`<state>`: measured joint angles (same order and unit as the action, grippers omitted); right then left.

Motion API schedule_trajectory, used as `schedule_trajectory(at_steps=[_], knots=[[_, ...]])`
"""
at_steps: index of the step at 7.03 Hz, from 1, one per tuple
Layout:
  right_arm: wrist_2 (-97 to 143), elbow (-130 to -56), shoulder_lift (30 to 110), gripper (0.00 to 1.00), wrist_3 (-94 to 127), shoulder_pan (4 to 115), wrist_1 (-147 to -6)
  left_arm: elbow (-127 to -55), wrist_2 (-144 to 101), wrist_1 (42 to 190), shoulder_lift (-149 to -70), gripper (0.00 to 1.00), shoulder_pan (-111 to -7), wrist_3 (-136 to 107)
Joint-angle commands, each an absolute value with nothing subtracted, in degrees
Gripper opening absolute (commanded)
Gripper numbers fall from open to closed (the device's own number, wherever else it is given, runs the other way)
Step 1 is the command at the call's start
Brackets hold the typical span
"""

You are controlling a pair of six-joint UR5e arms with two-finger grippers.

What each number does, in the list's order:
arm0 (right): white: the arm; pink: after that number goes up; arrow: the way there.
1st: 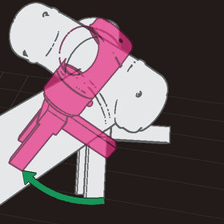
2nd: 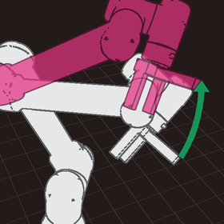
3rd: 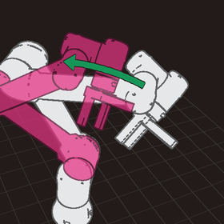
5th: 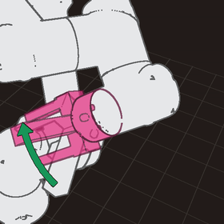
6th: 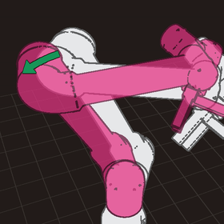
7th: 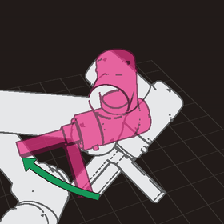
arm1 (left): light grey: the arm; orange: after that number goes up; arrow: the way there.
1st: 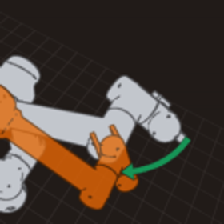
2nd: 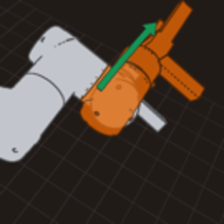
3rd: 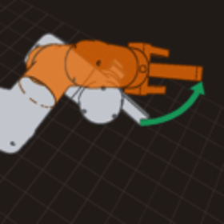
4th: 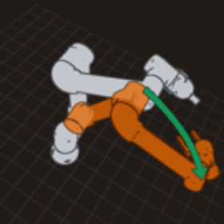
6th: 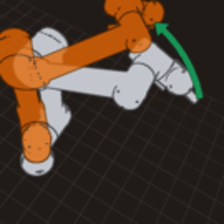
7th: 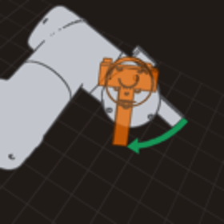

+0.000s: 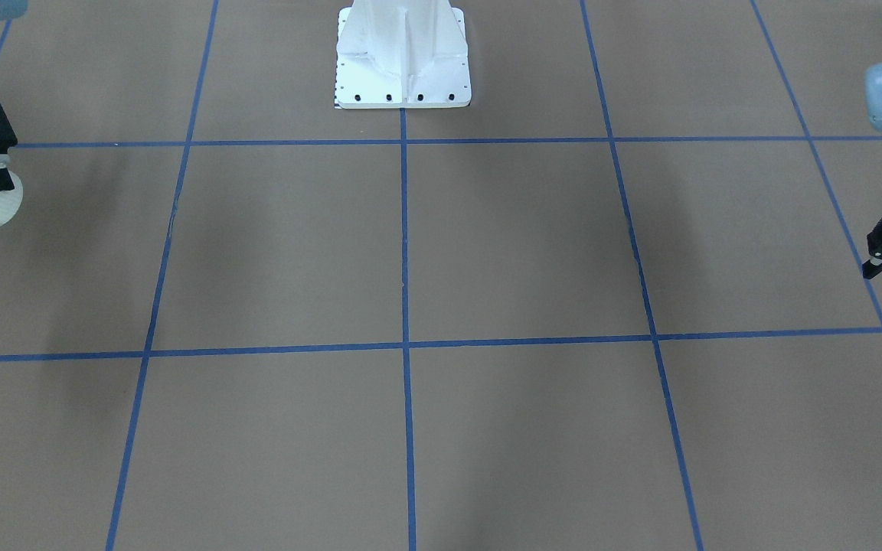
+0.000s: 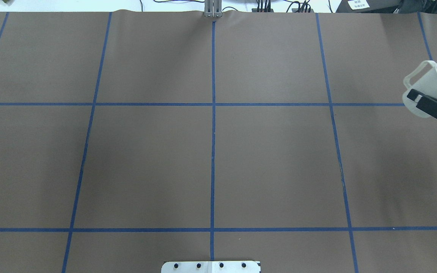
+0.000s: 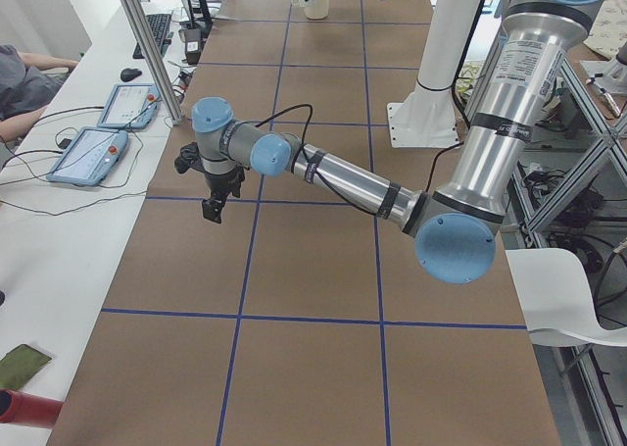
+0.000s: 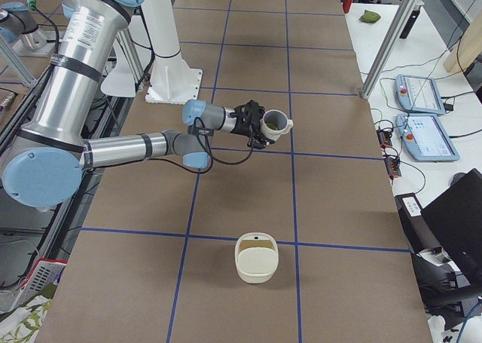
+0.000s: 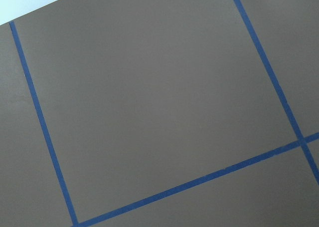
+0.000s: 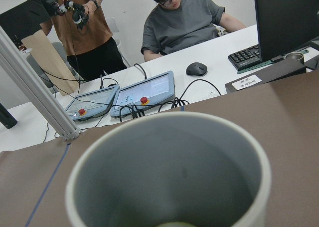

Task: Left arm hands cup to right arm to dump lemon

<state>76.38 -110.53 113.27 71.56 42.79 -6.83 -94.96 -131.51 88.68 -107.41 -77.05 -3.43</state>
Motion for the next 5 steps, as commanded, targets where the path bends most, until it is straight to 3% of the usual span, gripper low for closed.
schedule_trajectory(at_steps=[1,5], knots=[[76.4,-102.6,115.2,0.00,78.2,44.0,6.6,-95.3,-133.6,88.1,-106.9,1.00,-78.0,-3.4],[79.3,-89.1,114.2,0.00,101.1,52.1,24.4,-95.3,-133.5,88.3,-106.9,1.00,-78.0,-3.5]])
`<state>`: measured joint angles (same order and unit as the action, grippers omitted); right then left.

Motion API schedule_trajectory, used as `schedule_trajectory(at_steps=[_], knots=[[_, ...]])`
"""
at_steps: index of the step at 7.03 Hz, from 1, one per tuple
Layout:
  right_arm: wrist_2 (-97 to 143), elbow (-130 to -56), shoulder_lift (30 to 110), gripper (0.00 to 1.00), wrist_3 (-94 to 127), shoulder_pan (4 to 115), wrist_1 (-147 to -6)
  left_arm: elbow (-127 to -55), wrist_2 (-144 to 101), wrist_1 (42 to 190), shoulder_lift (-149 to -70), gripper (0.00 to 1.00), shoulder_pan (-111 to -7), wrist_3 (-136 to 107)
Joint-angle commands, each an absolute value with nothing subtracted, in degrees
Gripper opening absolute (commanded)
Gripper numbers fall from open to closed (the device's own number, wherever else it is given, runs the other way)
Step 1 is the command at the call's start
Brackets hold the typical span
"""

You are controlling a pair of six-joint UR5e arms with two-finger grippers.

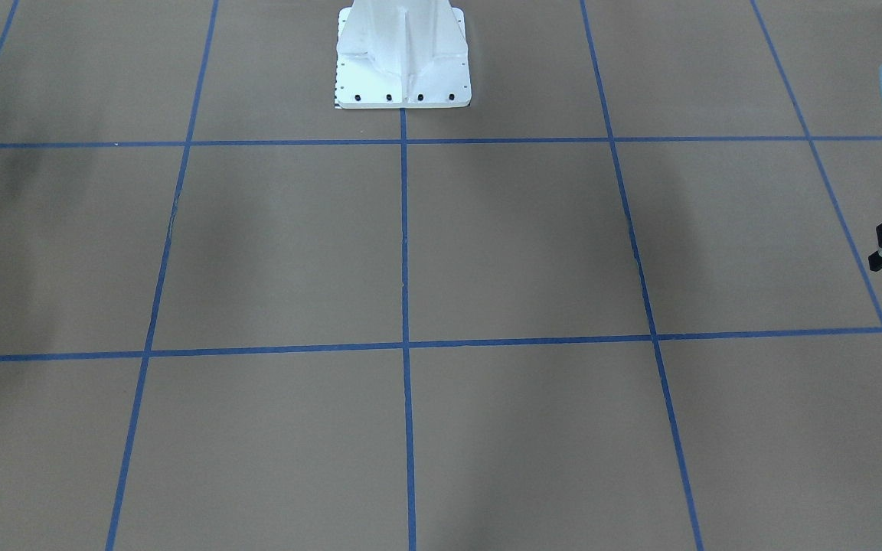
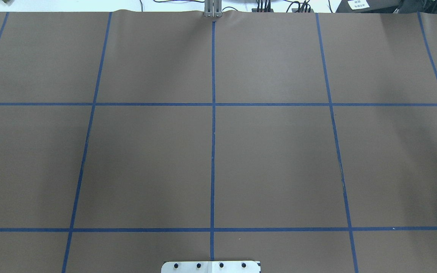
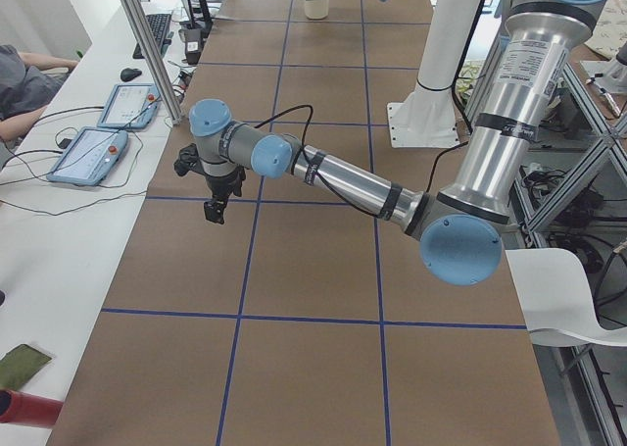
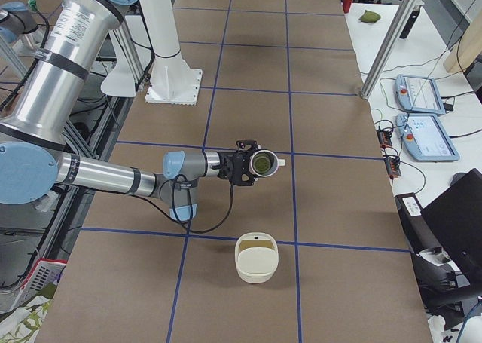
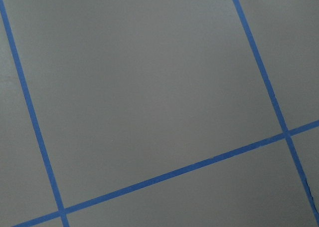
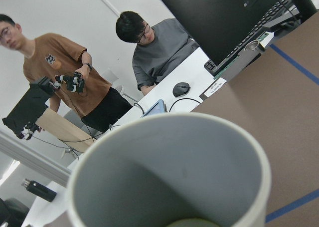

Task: Left arm hands cup to right arm to dump lemon

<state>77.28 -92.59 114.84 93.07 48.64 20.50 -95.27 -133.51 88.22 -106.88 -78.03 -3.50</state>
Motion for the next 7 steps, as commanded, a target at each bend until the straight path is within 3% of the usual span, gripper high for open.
schedule_trajectory(at_steps=[1,4,7], knots=[[85.7,-86.0,111.4,0.00,107.2,58.5,25.9,-95.3,-133.5,88.3,-106.9,1.00,-78.0,-3.5],[92.1,-70.5,104.6,0.00,115.5,64.3,40.2,-95.4,-133.6,88.3,-106.9,1.00,-78.0,-3.6],[93.6,-69.8,105.1,0.00,131.6,67.3,48.5,-95.5,-133.6,88.3,-107.1,1.00,-77.9,-4.0]])
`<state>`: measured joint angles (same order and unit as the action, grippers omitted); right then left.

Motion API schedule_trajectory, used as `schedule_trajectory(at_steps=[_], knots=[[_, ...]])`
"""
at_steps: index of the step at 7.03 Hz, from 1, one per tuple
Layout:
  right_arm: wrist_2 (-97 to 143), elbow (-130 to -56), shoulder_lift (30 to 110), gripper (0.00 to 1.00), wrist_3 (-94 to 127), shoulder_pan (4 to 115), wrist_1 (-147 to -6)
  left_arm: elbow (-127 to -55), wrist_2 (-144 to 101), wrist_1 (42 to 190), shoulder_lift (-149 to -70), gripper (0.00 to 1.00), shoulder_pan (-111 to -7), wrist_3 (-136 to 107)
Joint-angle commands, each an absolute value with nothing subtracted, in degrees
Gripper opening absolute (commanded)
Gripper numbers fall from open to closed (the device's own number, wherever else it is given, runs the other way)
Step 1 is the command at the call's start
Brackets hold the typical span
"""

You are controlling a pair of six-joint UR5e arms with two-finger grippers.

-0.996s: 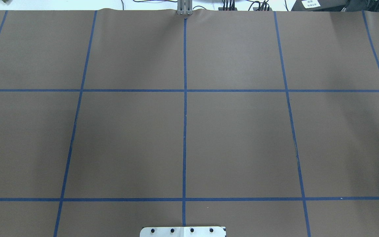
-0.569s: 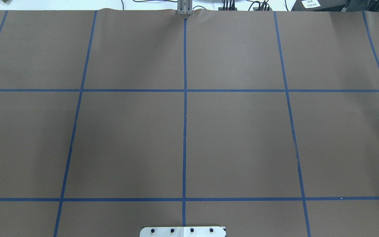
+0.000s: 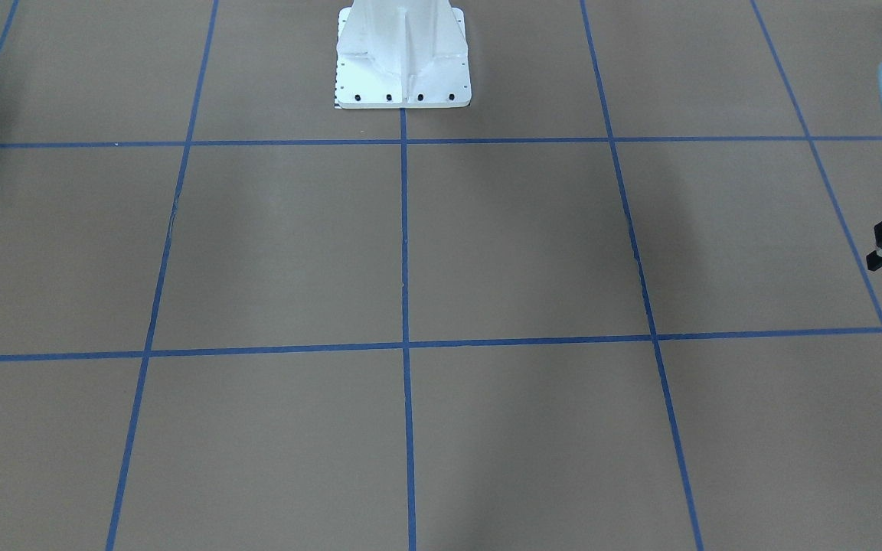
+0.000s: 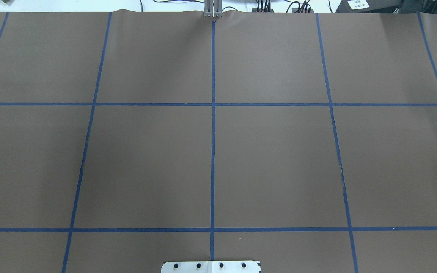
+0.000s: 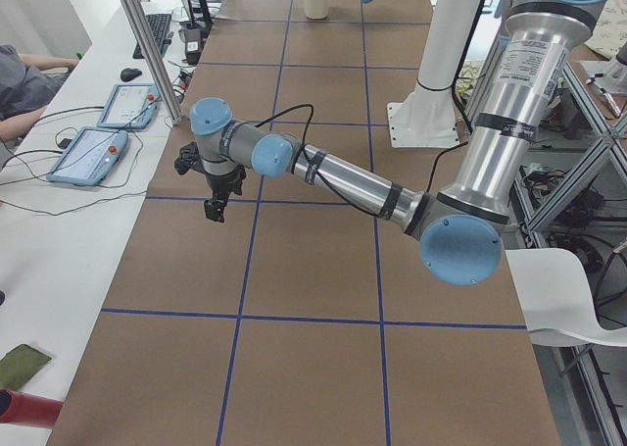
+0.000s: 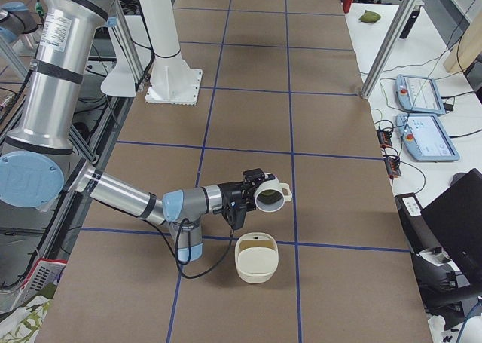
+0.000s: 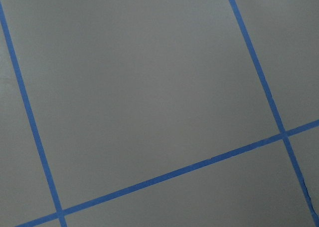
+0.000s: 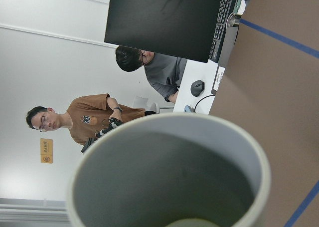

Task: Left arm hands cup to right arm to dump lemon

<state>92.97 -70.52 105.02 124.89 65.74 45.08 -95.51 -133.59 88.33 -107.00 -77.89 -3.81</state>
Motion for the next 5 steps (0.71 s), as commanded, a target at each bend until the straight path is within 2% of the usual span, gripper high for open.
schedule_trajectory(at_steps=[1,3,5], knots=[[95.0,-68.9,104.9,0.00,135.7,69.6,49.2,-95.4,-133.6,88.3,-107.3,1.00,-77.8,-4.0],[95.2,-68.6,103.5,0.00,143.3,71.1,49.7,-95.4,-133.6,88.3,-107.4,1.00,-77.8,-4.0],[94.9,-62.5,101.1,0.00,151.7,72.6,58.1,-95.4,-133.6,88.3,-107.5,1.00,-77.8,-4.0]])
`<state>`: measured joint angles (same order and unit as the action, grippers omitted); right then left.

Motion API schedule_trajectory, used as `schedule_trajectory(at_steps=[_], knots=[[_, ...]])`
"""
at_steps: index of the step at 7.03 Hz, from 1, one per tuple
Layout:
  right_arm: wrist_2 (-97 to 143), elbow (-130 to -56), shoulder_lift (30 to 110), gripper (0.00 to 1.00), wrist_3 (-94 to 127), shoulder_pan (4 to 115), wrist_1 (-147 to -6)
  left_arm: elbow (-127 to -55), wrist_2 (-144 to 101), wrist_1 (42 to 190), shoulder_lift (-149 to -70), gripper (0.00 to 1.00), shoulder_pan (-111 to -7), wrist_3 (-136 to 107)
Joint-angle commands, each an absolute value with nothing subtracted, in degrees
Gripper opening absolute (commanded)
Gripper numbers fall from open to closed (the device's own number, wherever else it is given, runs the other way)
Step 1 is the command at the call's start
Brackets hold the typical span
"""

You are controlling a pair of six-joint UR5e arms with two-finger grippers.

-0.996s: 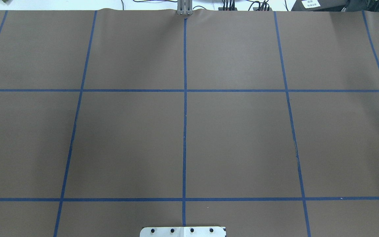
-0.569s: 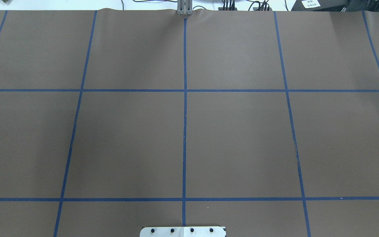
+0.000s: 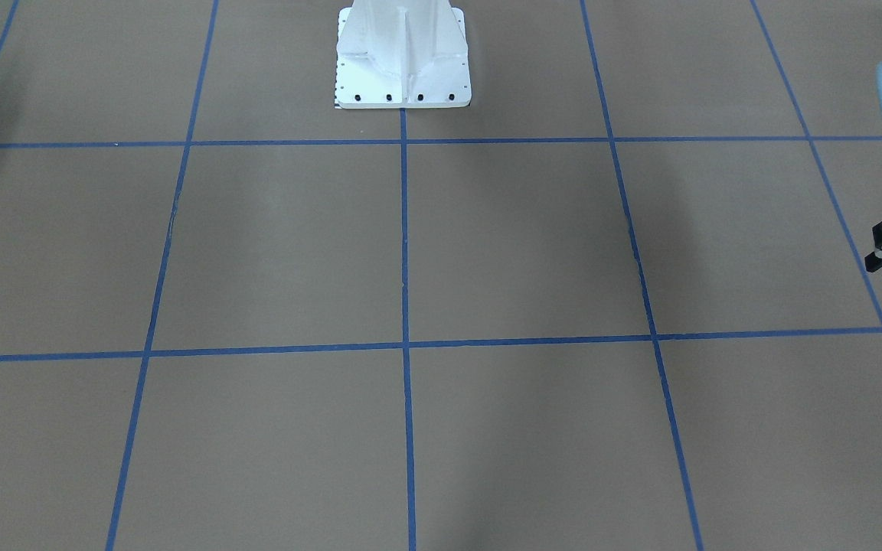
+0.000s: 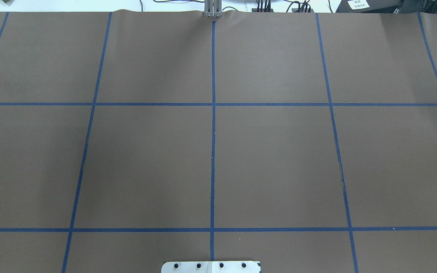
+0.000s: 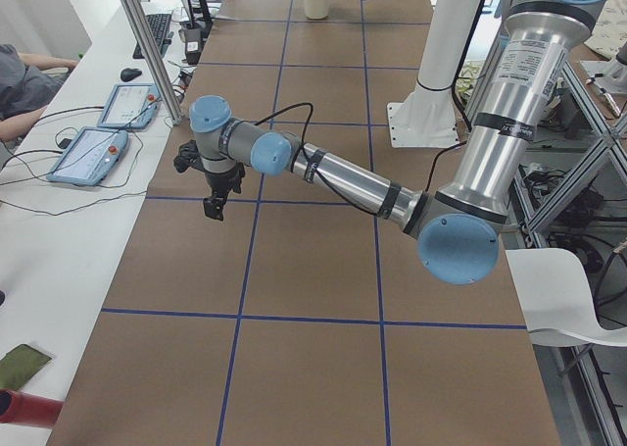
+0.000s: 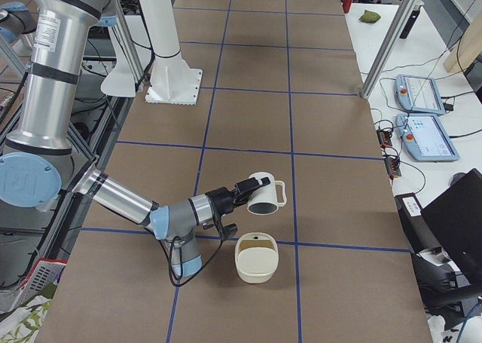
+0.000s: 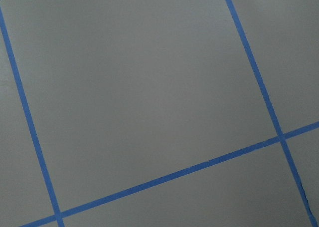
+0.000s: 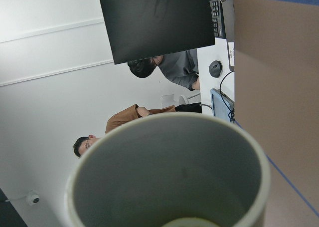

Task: Left arm hands cup to right arm to dump lemon

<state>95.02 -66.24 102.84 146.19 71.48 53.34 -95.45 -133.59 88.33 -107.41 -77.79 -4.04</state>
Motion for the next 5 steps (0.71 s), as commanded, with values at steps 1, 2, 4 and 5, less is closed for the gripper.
schedule_trajectory(at_steps=[1,2,4,5], knots=[[94.9,-61.1,100.2,0.00,155.5,73.6,59.7,-95.4,-133.6,88.3,-107.6,1.00,-77.8,-4.0],[94.7,-61.1,100.1,0.00,160.0,74.9,59.8,-95.4,-133.6,88.3,-107.6,1.00,-77.8,-4.0],[91.6,-59.7,100.0,0.00,168.3,75.7,62.5,-95.4,-133.6,88.3,-107.7,1.00,-77.8,-4.0],[88.6,-58.4,99.9,0.00,170.9,75.7,64.5,-95.4,-133.6,88.3,-107.8,1.00,-77.8,-4.1]])
